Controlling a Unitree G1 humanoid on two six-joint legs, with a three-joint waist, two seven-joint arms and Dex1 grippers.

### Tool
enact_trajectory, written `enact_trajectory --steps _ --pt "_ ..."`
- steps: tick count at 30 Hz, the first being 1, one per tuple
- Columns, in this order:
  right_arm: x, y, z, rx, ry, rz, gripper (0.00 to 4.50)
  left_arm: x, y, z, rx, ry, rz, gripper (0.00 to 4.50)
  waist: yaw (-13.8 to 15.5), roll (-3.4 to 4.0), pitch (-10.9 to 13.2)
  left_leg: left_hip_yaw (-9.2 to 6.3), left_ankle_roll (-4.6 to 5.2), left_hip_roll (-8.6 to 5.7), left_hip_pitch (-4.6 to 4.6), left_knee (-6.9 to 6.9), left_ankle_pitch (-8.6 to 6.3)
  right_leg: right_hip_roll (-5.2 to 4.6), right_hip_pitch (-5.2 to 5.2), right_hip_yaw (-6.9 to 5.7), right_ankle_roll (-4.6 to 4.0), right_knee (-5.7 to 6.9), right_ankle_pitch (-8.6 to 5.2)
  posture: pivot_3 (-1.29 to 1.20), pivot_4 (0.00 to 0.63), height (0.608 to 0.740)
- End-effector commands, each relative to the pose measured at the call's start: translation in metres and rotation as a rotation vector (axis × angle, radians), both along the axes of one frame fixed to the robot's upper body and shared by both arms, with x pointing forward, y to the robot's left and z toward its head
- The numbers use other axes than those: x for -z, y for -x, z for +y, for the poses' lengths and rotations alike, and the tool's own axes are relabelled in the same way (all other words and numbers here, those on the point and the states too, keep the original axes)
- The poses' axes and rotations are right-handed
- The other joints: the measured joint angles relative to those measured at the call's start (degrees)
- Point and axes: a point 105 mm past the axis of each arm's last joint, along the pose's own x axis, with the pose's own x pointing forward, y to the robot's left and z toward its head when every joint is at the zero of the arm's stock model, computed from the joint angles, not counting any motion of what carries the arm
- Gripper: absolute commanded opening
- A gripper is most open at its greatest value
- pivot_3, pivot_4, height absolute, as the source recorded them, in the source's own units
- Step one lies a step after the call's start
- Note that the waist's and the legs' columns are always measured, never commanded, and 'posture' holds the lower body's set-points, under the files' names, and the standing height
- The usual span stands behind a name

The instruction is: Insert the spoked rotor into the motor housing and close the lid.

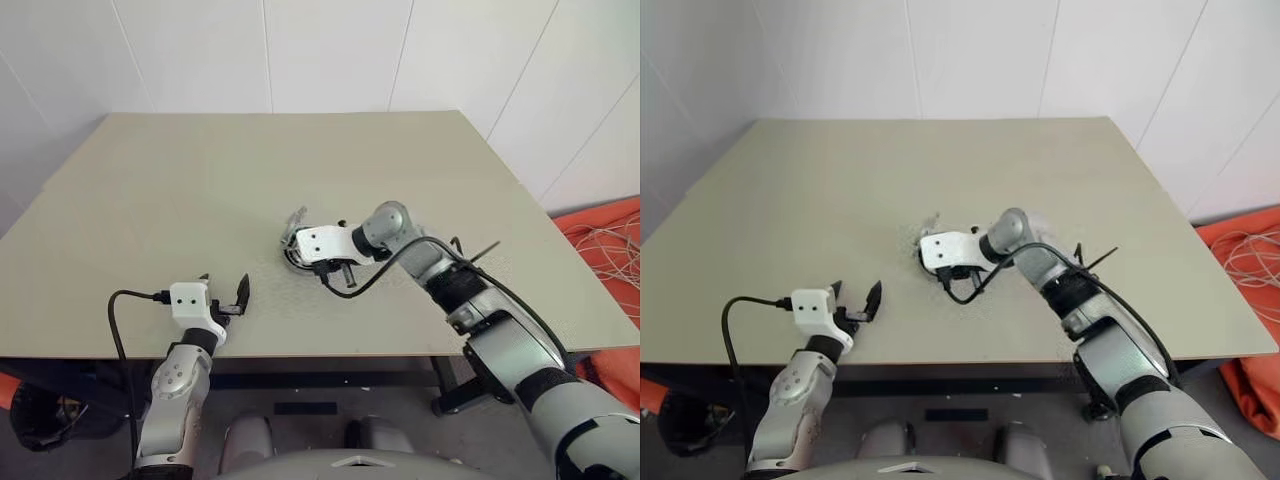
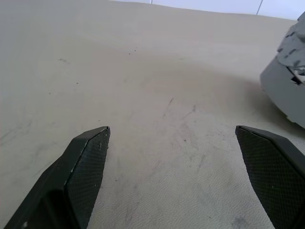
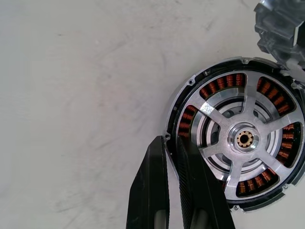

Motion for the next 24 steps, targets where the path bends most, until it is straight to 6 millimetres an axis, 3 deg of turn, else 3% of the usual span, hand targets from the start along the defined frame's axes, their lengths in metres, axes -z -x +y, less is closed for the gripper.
enact_trajectory --steps 1,10,16,24 --pt "-0.039 0.007 0.002 0.033 -0.108 -0.011 0.0 -0.016 -0.004 -0.003 0.015 0.006 -0.054 4.5 -0.11 0.0 0.0 0.0 0.0 0.0 0.03 0.01 0.0 0.0 0.0 0.01 0.0 0.02 0.0 0.0 0.0 0.74" --pt "-0.063 0.006 -0.015 0.321 -0.191 0.087 0.0 -0.018 -0.005 -0.006 0.028 0.012 -0.05 4.5 0.03 0.0 0.0 0.0 -0.03 0.0 0.26 0.03 0.01 -0.01 0.21 0.03 0.01 0.1 0.0 0.0 0.0 0.74" --pt "-0.062 0.013 -0.022 0.495 -0.212 0.245 0.0 -0.019 -0.005 -0.008 0.033 0.015 -0.049 4.5 0.11 0.0 0.01 0.0 -0.05 -0.01 0.3 0.03 0.03 0.0 0.23 0.04 0.01 0.11 0.0 0.0 0.0 0.74" --pt "-0.068 0.024 -0.017 0.686 -0.261 0.482 0.0 -0.019 -0.005 -0.009 0.034 0.018 -0.047 4.5 0.27 0.04 0.03 -0.01 -0.11 -0.03 0.33 0.02 0.06 0.0 0.23 0.05 0.01 0.12 0.0 0.0 0.0 0.74"
